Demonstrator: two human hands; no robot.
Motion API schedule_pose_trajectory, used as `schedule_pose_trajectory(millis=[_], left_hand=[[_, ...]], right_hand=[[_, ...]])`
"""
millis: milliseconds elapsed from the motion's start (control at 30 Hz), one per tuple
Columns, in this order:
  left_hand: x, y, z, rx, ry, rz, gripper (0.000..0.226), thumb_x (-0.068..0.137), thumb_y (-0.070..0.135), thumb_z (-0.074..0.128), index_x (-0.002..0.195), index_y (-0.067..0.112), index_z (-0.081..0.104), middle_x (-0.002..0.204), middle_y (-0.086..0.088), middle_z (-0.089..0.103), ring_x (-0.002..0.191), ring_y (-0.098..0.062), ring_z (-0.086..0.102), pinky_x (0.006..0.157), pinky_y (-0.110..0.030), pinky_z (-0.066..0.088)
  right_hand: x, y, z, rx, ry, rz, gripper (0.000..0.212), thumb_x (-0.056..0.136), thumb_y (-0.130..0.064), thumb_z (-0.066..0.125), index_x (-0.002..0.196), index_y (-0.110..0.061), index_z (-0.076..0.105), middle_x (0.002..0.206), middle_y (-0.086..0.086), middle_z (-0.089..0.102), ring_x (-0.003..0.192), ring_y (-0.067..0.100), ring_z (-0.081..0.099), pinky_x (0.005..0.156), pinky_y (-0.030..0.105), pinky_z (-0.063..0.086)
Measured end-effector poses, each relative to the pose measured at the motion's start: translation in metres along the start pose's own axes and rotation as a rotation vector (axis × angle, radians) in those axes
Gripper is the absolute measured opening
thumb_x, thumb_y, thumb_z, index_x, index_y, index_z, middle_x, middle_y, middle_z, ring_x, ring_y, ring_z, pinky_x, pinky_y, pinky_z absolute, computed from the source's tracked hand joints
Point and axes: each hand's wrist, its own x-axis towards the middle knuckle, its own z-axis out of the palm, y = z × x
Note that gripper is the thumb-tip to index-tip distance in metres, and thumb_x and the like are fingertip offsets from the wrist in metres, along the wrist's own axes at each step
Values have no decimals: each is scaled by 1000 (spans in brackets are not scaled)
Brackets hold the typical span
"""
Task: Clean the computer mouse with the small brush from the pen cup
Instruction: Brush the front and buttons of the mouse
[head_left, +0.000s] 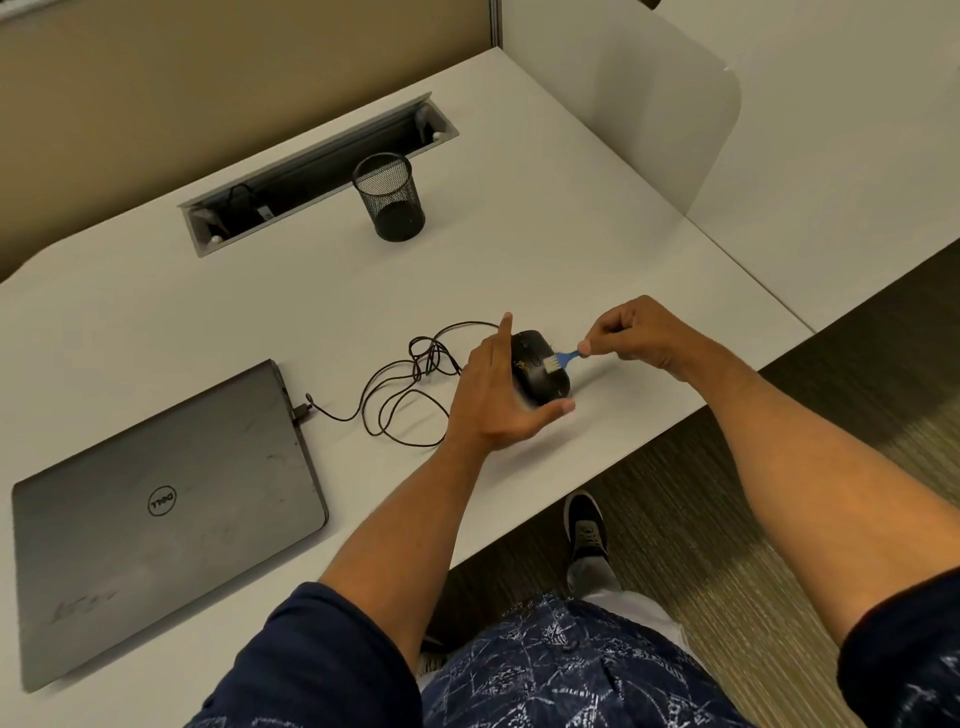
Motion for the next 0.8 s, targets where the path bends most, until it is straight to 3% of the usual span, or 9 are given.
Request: schedule_pose_trajectory(millis=[67, 167, 267, 333, 433, 567, 633, 733, 800], left_hand=[[-1, 0, 0, -17, 24, 11, 111, 81, 82, 46, 162, 18, 5, 147, -11, 46, 127, -23, 46, 106, -37, 40], [-1, 1, 0, -31, 36, -9, 95, 90, 71, 33, 162, 13, 9, 149, -13, 46, 130, -23, 46, 107, -30, 34], [-1, 1, 2, -27, 42, -10, 86, 96, 60, 35, 162, 12, 11, 154, -14, 43, 135, -24, 43, 108, -27, 28], [-2, 1, 1, -30, 47, -5, 81, 98, 53, 37, 162, 11, 11, 154, -13, 43, 136, -25, 42, 108, -27, 27], [-2, 1, -1, -37, 49, -5, 79, 98, 52, 32, 162, 10, 11, 155, -13, 42, 137, -25, 42, 110, -31, 30], [-3, 3, -1, -54, 58, -22, 79, 98, 55, 28, 162, 12, 11, 151, -13, 46, 132, -24, 46, 108, -36, 38], [-3, 4, 0, -54, 64, -24, 80, 97, 57, 26, 162, 13, 11, 150, -12, 47, 130, -24, 47, 107, -38, 40], [-4, 3, 0, -45, 62, -13, 82, 97, 60, 25, 162, 12, 10, 149, -12, 48, 129, -25, 48, 106, -39, 41], [-4, 3, -1, -45, 54, -13, 86, 96, 64, 25, 162, 11, 10, 149, -13, 48, 129, -25, 48, 106, -37, 40]], right_hand=[[2, -2, 6, -10, 0, -29, 7, 79, -27, 84, 80, -20, 84, 74, -1, 76, 68, -3, 60, 69, 23, 43], [3, -3, 10, -75, -71, -28, 4, 81, -20, 83, 81, -16, 84, 77, -3, 78, 73, -2, 68, 77, 25, 45], [0, -2, 5, -176, -213, -8, 1, 80, -19, 83, 80, -19, 84, 81, -1, 80, 78, 2, 70, 81, 26, 46], [-1, -1, 2, -147, -214, 9, 1, 80, -19, 84, 80, -19, 84, 80, 3, 79, 74, 8, 66, 75, 25, 47], [-2, 1, -1, 25, -97, -1, 8, 79, -23, 85, 83, -15, 84, 69, 9, 67, 60, 4, 50, 59, 20, 40], [-4, 4, -2, -94, -171, 23, 2, 81, -18, 83, 83, -17, 84, 81, 2, 79, 72, -1, 64, 74, 24, 44], [-6, 6, -5, -111, -200, 47, 3, 80, -17, 83, 82, -16, 84, 78, 0, 78, 66, -3, 61, 69, 24, 43], [-6, 10, -9, 64, -128, 26, 4, 80, -15, 83, 82, -12, 84, 71, 7, 71, 58, 3, 50, 56, 19, 38], [-5, 11, -9, 61, -98, 16, 1, 81, -15, 83, 81, -15, 84, 69, 3, 71, 58, 1, 51, 57, 18, 39]])
